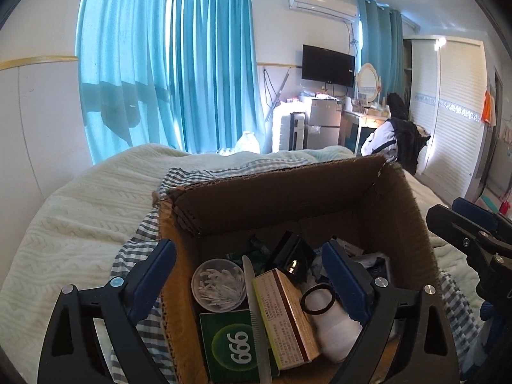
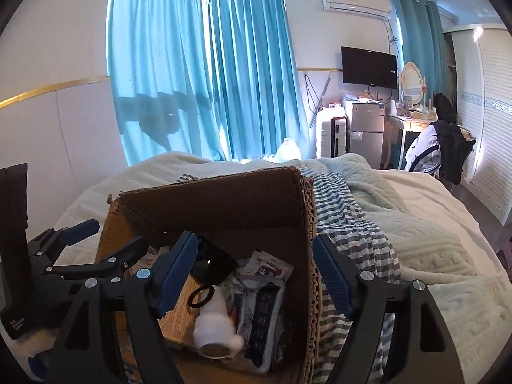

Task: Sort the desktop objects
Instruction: 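Open both grippers to drop the hair tie and cylinder into the box, then pull both grippers back from the cardboard box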

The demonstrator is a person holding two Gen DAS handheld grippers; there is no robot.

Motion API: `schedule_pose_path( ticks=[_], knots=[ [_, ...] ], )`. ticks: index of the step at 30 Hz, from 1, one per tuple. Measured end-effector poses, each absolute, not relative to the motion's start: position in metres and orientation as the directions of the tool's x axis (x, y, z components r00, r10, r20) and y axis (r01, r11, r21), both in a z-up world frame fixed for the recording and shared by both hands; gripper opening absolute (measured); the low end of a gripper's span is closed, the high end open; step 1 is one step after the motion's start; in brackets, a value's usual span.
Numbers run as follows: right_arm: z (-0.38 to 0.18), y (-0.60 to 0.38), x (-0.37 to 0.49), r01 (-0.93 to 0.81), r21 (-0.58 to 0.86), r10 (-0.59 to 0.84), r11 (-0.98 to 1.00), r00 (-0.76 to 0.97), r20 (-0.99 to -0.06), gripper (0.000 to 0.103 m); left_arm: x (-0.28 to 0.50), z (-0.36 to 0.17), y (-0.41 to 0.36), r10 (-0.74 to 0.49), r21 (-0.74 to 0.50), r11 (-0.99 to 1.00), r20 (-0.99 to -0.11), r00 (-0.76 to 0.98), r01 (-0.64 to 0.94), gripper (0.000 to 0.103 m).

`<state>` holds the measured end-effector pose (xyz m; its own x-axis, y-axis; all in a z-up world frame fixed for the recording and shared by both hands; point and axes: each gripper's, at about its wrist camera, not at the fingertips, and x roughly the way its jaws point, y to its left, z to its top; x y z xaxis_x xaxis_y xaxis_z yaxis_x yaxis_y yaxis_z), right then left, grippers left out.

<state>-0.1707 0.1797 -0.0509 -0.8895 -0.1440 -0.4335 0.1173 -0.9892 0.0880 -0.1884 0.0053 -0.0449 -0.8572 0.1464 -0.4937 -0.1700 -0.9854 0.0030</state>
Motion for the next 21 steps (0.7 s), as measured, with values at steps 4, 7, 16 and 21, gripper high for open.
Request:
schedule_pose_path(
  ticks=[4, 7, 16, 21],
  knots=[
    [-0.038, 0.184, -0.148, 0.108, 0.103, -0.142, -0.989, -0.9, -0.413, 0.078, -0.168, -0.027, -0.008, 0.157, -0.046, -0.987, -0.463, -0.872, -0.153, 0.101],
    [-0.028, 0.185, -0.127, 0.11, 0.108, -0.144, -0.988, -0.908, -0.394, 0.084, -0.153, -0.014, -0.018, 0.158, -0.078, -0.987, -0.44, -0.884, -0.138, 0.103],
    [-0.01, 0.177, -0.061, 0.116, 0.075, -0.135, -0.99, -0.932, -0.337, 0.103, -0.1, 0.009, -0.022, 0.114, -0.065, -0.993, -0.39, -0.914, -0.096, 0.103],
    [-0.009, 0.175, -0.034, 0.112, 0.054, -0.124, -0.992, -0.935, -0.332, 0.103, -0.075, 0.01, -0.024, 0.103, -0.07, -0.994, -0.383, -0.918, -0.082, 0.103]
  ],
)
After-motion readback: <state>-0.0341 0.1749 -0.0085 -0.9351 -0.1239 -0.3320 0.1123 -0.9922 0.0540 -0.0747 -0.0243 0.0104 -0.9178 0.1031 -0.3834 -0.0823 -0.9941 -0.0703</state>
